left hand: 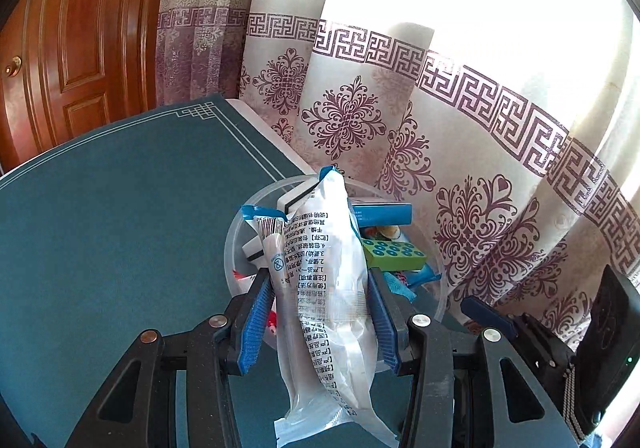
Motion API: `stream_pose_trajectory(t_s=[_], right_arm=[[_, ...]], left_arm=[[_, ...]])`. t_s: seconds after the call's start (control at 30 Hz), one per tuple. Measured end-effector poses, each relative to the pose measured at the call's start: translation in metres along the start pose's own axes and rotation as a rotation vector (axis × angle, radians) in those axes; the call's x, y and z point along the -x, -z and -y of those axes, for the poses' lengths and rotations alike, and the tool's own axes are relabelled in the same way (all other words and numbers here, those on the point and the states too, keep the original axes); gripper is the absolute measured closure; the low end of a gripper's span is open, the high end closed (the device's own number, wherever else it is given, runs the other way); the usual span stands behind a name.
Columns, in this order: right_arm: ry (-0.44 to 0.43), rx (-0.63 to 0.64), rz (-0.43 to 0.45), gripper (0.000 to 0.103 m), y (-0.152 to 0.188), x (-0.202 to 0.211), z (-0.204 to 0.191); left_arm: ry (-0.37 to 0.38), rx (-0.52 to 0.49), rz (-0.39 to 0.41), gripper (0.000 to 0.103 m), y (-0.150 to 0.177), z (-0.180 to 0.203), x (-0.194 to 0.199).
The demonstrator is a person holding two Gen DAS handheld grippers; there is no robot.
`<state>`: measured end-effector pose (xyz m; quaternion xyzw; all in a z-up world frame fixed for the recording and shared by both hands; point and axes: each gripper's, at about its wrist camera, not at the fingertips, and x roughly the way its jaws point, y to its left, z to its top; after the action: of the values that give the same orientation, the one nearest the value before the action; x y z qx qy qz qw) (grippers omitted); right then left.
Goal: Organize objects
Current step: 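Lower the white wrapped packet into the bowl with the left tool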
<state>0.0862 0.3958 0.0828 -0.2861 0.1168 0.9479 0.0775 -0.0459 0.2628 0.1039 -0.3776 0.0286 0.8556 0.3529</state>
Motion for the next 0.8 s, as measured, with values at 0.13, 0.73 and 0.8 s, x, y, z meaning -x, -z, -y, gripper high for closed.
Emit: stream_pose_trajectory(t_s=[0.13, 0.73, 0.8], right_arm=[[0.000, -0.017, -0.007, 0.033, 0.001, -0.003, 0.004], [-0.003, -0.028, -0.024, 0.033, 0.005, -0.007, 0.007], [-0.002, -0.022, -0.021, 0.033, 0.004, -0.006, 0.006]], left_arm=[[0.020, 0.023, -0.002, 0.053, -0.006, 0.002, -0.016], [0.034, 0.136, -0.016, 0.026, -0.010, -0.012, -0.041], [0.036, 0.136, 0.013, 0.014, -0.011, -0.013, -0.032]])
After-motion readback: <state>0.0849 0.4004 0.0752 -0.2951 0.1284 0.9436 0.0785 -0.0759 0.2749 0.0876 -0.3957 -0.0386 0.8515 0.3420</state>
